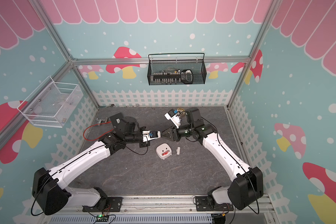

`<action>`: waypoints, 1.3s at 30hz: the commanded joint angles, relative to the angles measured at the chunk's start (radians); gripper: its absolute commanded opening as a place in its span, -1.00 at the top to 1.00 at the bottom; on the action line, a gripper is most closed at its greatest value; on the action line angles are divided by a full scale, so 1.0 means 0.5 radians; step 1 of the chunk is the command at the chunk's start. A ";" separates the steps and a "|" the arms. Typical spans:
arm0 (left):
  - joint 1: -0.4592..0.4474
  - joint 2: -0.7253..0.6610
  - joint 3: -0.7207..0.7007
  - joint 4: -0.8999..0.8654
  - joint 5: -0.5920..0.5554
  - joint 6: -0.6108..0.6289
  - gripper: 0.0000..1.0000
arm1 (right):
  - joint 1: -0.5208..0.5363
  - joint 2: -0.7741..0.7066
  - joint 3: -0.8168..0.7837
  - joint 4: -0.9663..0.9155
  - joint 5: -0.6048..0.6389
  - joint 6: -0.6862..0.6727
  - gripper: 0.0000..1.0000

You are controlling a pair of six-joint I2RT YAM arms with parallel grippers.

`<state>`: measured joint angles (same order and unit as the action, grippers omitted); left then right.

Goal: Remove the battery from the alarm
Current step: Pick up the screwdriver from the center of the board.

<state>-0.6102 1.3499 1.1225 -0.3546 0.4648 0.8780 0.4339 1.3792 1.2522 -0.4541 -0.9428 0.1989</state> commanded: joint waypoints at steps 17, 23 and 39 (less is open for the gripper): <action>0.004 -0.015 0.017 0.089 -0.052 -0.046 1.00 | 0.048 0.009 -0.020 -0.070 -0.023 -0.037 1.00; -0.001 -0.101 -0.056 0.253 -0.272 -0.152 -0.20 | 0.040 -0.060 0.008 -0.070 0.153 0.046 1.00; 0.294 -0.519 -0.323 0.394 -0.182 -1.411 0.71 | -0.147 0.046 0.398 -0.648 0.937 0.015 1.00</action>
<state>-0.4828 1.0790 0.9905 -0.2085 0.3019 0.4374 0.3599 1.3762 1.4094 -0.6594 -0.5694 0.2501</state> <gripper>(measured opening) 0.609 0.216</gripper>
